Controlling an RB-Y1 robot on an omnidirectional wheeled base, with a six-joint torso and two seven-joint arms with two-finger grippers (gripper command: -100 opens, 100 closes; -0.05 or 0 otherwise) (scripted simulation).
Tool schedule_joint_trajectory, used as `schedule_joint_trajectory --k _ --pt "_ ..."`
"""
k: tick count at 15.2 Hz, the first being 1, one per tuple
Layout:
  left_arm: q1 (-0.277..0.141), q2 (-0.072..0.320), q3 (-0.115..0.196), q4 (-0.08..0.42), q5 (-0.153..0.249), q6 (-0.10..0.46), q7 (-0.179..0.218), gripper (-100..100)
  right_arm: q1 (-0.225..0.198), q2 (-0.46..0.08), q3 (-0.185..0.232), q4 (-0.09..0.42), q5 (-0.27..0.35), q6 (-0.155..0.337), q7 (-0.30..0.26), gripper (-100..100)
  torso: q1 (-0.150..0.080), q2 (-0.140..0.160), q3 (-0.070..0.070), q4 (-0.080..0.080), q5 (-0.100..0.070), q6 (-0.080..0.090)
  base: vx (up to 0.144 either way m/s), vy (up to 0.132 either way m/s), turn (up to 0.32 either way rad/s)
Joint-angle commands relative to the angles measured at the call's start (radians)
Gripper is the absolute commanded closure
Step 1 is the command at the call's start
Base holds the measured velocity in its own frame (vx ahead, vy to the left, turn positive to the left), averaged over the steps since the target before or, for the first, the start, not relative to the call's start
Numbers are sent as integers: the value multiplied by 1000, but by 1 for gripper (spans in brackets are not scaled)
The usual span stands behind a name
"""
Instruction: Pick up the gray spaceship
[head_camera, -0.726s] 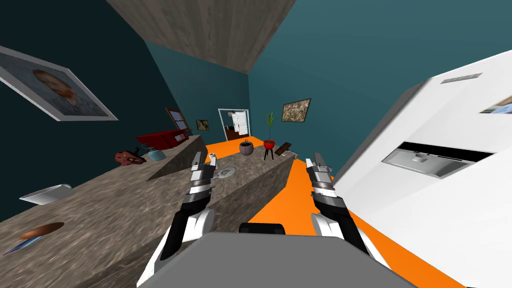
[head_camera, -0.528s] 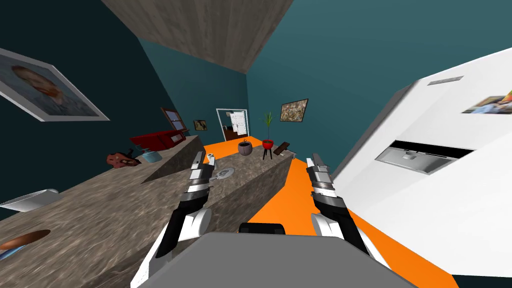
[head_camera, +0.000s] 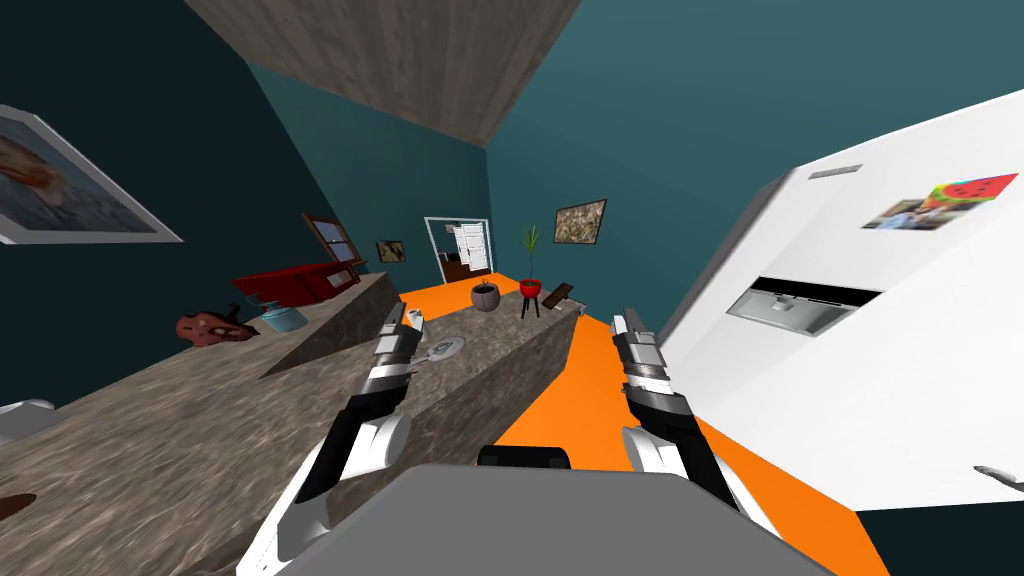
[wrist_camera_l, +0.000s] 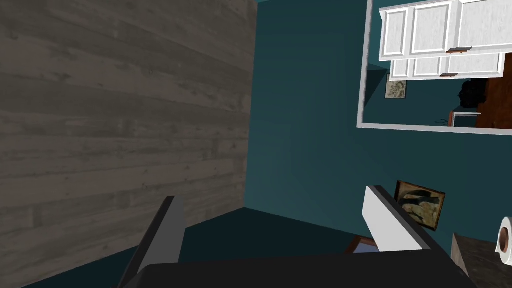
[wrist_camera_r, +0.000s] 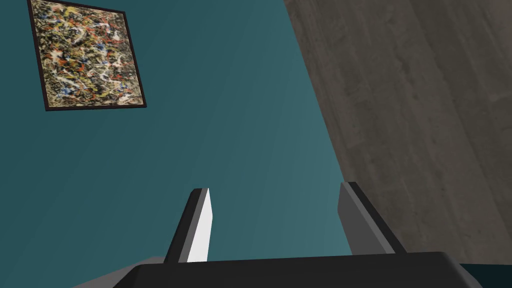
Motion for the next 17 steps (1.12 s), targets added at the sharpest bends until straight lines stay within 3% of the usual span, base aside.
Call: schedule_joint_trajectory --k 1,4,5,6,7,8,9,10,11,12,13,14,16,17 --pt "-1 6 20 -3 4 32 -1 -100 0 0 0 0 0 0 0 0 0 0 0 0 0 0 -2 -6 -72" --pt "-6 14 67 3 11 94 -6 -100 0 0 0 0 0 0 0 0 0 0 0 0 0 0 0 -9 -95" --pt "-6 14 67 3 11 101 -6 -100 0 0 0 0 0 0 0 0 0 0 0 0 0 0 2 -10 -71" --pt "-7 18 92 6 14 131 -7 -100 0 0 0 0 0 0 0 0 0 0 0 0 0 0 4 -13 -81" --pt "-7 18 92 6 14 138 -7 -100 0 0 0 0 0 0 0 0 -1 0 0 0 0 0 4 -12 -75" --pt "-8 21 118 10 17 171 -8 -100 0 0 0 0 0 0 0 0 -1 -1 0 0 0 0 6 -16 -110" --pt "-8 21 118 10 17 176 -8 -100 0 0 0 0 0 0 0 0 -1 -1 0 0 0 0 5 -15 -85" --pt "-8 24 145 14 20 203 -9 -100 0 0 0 0 0 0 0 0 -1 -1 0 0 0 0 6 -19 -107" --pt "-8 24 145 14 20 215 -9 -100 0 0 0 0 0 0 0 0 -1 -1 0 0 0 0 8 -18 -88" --pt "-8 26 173 19 23 243 -9 -100 0 0 0 0 0 0 0 0 -1 -1 0 0 0 0 9 -20 -98" --pt "-8 26 173 19 23 255 -9 -100 0 0 0 0 0 0 0 0 -1 -1 -1 0 0 0 11 -20 -80" --pt "-7 28 201 24 25 278 -9 -100 0 0 0 0 0 0 0 0 -1 -1 -1 0 0 0 13 -25 -95" --pt "-7 28 201 24 25 296 -9 -100 0 0 0 0 0 0 0 0 -1 -1 -1 0 0 0 10 -17 -58" --pt "-5 29 229 29 27 332 -8 -100 0 0 0 0 0 0 0 0 -1 -1 -1 0 0 0 8 -18 -85"
